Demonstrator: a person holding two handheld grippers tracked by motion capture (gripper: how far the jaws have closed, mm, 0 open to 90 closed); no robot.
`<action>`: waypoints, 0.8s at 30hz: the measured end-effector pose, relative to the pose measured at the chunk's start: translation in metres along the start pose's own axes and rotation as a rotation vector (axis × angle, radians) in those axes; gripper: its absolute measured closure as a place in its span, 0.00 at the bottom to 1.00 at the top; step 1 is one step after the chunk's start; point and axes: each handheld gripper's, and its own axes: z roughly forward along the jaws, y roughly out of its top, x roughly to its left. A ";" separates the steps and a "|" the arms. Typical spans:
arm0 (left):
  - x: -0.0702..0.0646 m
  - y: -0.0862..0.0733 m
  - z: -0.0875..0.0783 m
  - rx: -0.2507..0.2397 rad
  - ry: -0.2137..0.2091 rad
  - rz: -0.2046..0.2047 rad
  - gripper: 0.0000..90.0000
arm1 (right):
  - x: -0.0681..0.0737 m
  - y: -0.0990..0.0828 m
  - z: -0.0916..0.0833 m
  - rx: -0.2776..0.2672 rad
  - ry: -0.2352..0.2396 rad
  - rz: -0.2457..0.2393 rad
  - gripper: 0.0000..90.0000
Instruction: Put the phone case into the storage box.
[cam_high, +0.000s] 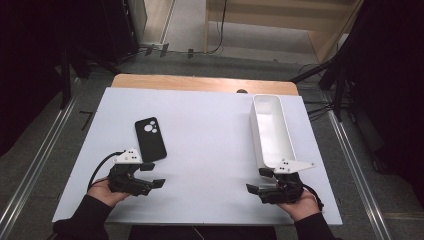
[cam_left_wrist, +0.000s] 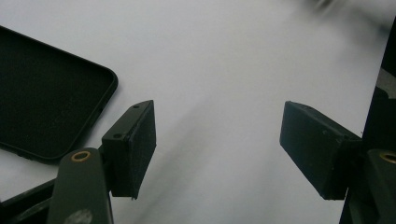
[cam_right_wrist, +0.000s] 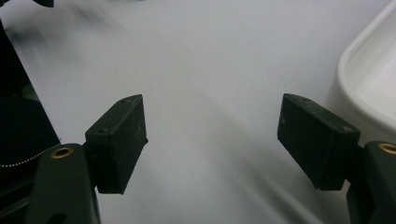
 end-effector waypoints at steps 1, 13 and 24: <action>0.000 0.000 0.000 -0.001 0.001 -0.001 0.30 | 0.001 0.000 0.000 0.004 -0.001 0.004 0.25; 0.000 -0.001 -0.002 -0.004 0.003 -0.005 0.30 | 0.002 0.000 -0.001 -0.029 -0.006 -0.006 0.24; 0.000 -0.001 0.000 -0.005 -0.006 -0.006 0.30 | 0.001 -0.001 0.001 -0.021 -0.002 -0.002 0.24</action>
